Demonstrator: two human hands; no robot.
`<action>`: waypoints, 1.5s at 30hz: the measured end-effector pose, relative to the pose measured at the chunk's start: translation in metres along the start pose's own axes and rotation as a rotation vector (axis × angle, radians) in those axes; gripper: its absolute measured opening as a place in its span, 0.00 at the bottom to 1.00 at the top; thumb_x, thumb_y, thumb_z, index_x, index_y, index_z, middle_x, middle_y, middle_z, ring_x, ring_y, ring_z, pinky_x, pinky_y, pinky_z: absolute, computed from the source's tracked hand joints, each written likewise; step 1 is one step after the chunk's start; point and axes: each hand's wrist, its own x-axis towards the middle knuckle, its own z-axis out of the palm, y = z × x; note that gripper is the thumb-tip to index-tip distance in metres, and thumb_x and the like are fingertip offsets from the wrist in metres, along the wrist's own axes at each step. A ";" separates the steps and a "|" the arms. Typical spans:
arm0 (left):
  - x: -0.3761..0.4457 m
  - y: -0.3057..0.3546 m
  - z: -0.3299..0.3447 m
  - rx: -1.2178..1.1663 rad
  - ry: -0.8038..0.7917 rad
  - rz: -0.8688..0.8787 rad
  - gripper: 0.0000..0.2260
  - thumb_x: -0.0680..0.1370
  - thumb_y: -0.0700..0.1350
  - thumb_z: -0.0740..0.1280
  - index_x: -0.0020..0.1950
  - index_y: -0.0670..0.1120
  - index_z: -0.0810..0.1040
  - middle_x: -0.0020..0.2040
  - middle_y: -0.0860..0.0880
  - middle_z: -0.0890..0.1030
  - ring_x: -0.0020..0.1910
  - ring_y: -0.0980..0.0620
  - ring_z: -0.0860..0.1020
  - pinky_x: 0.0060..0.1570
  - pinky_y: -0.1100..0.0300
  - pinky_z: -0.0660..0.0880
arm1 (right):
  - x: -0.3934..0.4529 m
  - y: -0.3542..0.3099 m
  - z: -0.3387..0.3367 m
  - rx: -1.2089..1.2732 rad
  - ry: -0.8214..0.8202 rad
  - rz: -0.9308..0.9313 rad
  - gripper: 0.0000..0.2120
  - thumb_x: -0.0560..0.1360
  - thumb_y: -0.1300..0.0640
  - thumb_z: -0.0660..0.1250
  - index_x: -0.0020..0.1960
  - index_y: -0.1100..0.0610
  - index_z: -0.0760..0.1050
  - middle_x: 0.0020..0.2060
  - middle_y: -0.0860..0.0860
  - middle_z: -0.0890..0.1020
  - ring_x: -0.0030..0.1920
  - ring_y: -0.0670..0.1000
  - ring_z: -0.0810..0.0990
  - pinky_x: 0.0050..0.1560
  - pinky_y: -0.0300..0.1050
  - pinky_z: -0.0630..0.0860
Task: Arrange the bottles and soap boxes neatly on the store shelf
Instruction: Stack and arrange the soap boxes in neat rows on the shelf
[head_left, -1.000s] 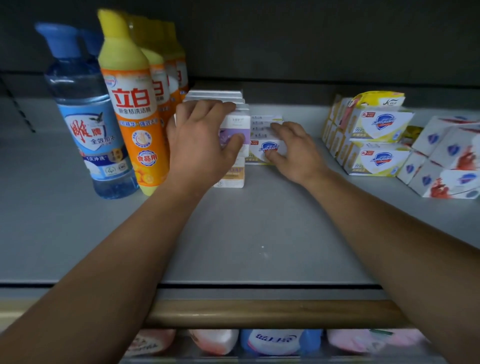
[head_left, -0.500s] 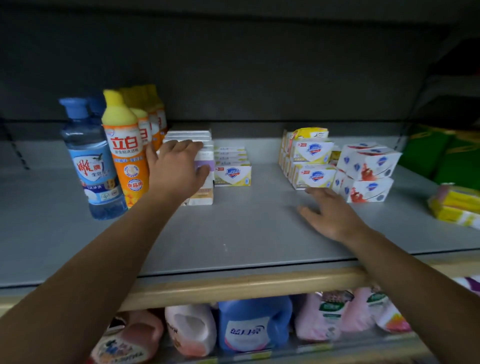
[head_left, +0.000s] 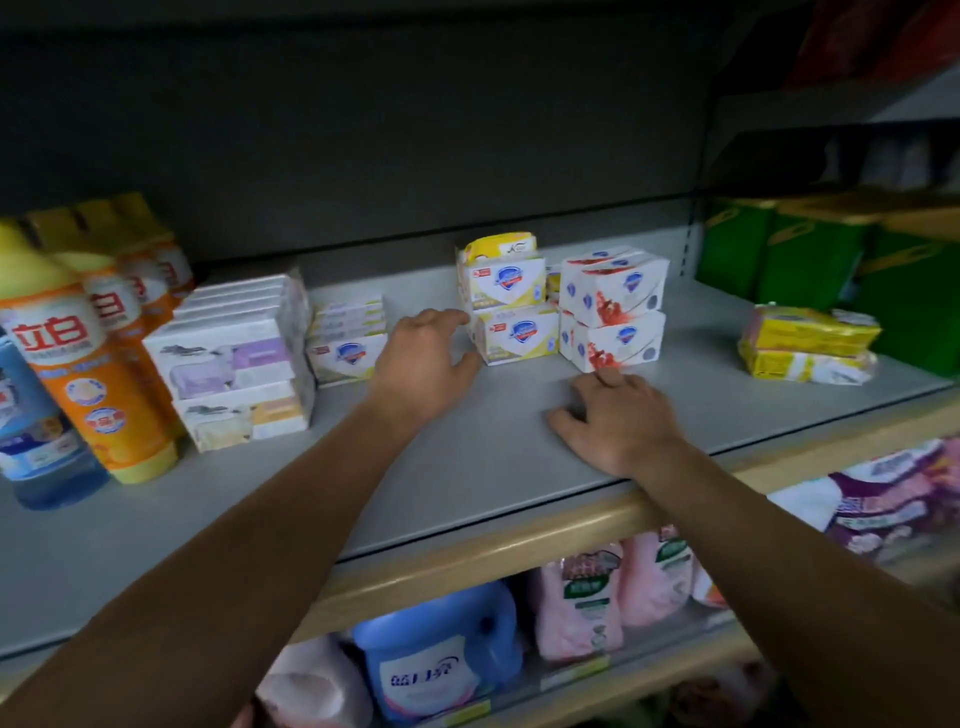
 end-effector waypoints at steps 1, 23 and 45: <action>0.007 0.005 0.011 -0.008 -0.015 0.001 0.22 0.75 0.48 0.68 0.69 0.46 0.74 0.63 0.43 0.77 0.62 0.42 0.74 0.62 0.51 0.71 | 0.000 0.000 0.001 0.001 0.005 0.000 0.28 0.75 0.34 0.53 0.66 0.50 0.70 0.66 0.52 0.72 0.67 0.58 0.68 0.67 0.53 0.63; -0.003 -0.006 0.016 -0.539 0.000 -0.196 0.13 0.70 0.42 0.76 0.48 0.53 0.76 0.44 0.56 0.80 0.38 0.61 0.80 0.31 0.71 0.75 | 0.002 0.001 0.000 0.044 0.024 0.027 0.27 0.74 0.37 0.56 0.67 0.49 0.70 0.64 0.50 0.73 0.67 0.57 0.68 0.66 0.53 0.63; -0.076 -0.093 -0.060 -1.416 -0.027 -0.431 0.09 0.76 0.35 0.67 0.55 0.42 0.79 0.47 0.41 0.82 0.41 0.44 0.82 0.44 0.50 0.82 | 0.007 -0.133 0.022 1.242 0.058 -0.126 0.13 0.71 0.44 0.72 0.53 0.47 0.77 0.46 0.53 0.82 0.37 0.50 0.83 0.44 0.46 0.79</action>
